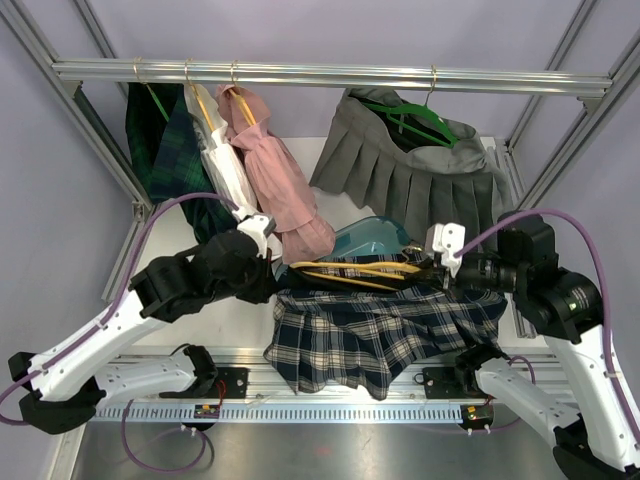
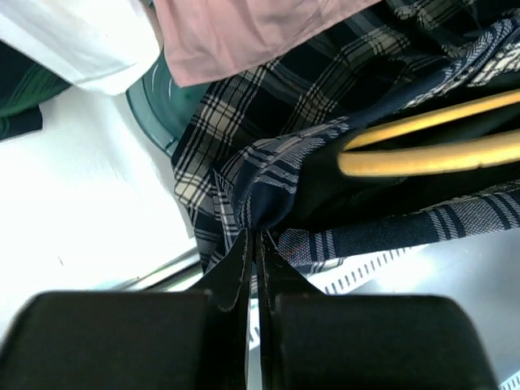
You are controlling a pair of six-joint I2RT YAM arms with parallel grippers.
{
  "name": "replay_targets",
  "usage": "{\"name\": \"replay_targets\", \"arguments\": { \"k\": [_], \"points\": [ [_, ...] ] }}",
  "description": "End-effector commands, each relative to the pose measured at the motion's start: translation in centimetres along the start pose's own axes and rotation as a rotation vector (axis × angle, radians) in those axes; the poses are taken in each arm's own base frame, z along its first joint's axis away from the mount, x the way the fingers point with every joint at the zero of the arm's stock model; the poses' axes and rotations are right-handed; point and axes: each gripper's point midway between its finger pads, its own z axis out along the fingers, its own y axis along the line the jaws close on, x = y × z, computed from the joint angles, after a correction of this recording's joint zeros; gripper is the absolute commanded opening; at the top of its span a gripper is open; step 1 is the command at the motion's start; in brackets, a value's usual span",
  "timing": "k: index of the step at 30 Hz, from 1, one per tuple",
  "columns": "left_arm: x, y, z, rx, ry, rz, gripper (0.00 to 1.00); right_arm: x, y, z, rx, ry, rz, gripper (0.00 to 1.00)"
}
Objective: Remove the skirt from the hanger
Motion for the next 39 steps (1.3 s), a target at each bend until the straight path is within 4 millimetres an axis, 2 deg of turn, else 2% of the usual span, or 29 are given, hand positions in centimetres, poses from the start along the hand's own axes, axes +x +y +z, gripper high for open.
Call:
{"name": "replay_targets", "arguments": {
  "k": [1,5,8,10,12,14,16,18,19,20,22,24,25,26,27,28,29,33,34,39],
  "points": [
    [-0.1,0.2,1.3,0.005,-0.02,0.045,0.0,-5.3,-3.3,-0.5,0.115,-0.124,0.06,0.0],
    [-0.2,0.5,2.1,-0.002,-0.055,0.05,0.0,-6.0,-4.3,-0.5,0.146,-0.13,0.062,0.0],
    [-0.7,0.6,2.2,0.001,-0.094,0.057,0.0,-6.5,-3.1,-0.4,0.08,-0.156,0.054,0.0],
    [-1.3,0.6,2.0,0.008,-0.129,0.066,0.0,-6.6,-3.4,-0.1,0.083,-0.17,0.054,0.0],
    [-2.7,-0.2,1.7,0.048,-0.2,0.062,0.0,-6.4,-3.7,0.3,0.075,-0.165,0.035,0.0],
    [-4.7,-1.8,0.4,0.144,-0.306,0.071,0.0,-5.9,-4.2,0.8,0.078,-0.152,0.008,0.0],
    [-5.9,-2.8,-1.1,0.207,-0.378,0.11,0.16,-5.2,-5.1,1.4,0.085,-0.114,-0.014,0.0],
    [-7.6,-3.7,-3.6,0.273,-0.491,0.178,0.3,-4.6,-6.2,1.8,0.092,-0.064,-0.057,0.0],
    [-7.7,-4.4,-4.5,0.322,-0.514,0.218,0.5,-4.6,-6.3,1.8,0.087,-0.053,-0.086,0.0],
    [-8.3,-4.6,-6.1,0.35,-0.571,0.237,0.6,-4.5,-6.4,1.6,0.074,-0.036,-0.143,0.0],
    [-8.4,-5.0,-8.0,0.396,-0.621,0.336,0.76,-4.5,-6.5,1.8,0.04,-0.015,-0.189,0.0],
    [-8.5,-4.7,-9.6,0.398,-0.669,0.415,0.83,-3.8,-6.0,2.1,-0.024,0.008,-0.262,0.0],
    [-8.2,-5.1,-10.1,0.423,-0.668,0.453,0.88,-4.2,-6.0,2.0,-0.048,0.004,-0.369,0.0],
    [-7.8,-5.0,-10.2,0.424,-0.657,0.483,0.91,-3.1,-4.8,2.3,-0.132,0.022,-0.364,0.0],
    [-7.9,-5.2,-10.4,0.426,-0.659,0.527,0.92,-2.9,-4.5,2.4,-0.17,0.023,-0.398,0.0],
    [-7.8,-5.4,-10.3,0.434,-0.646,0.544,0.95,-3.2,-4.4,2.3,-0.195,0.016,-0.486,0.0],
    [-7.6,-5.6,-9.9,0.438,-0.624,0.579,0.95,-2.4,-3.6,2.3,-0.253,0.032,-0.473,0.0],
    [-7.1,-7.5,-7.4,0.495,-0.528,0.677,0.99,-1.9,-3.2,3.7,-0.374,0.005,-0.481,0.0],
    [-6.9,-8.2,-6.2,0.512,-0.486,0.695,0.99,-2.2,-3.3,3.8,-0.382,-0.007,-0.495,0.0],
    [-7.3,-10.1,-3.4,0.537,-0.439,0.764,0.92,-2.1,-2.9,4.6,-0.449,-0.024,-0.431,0.0]
  ]
}}
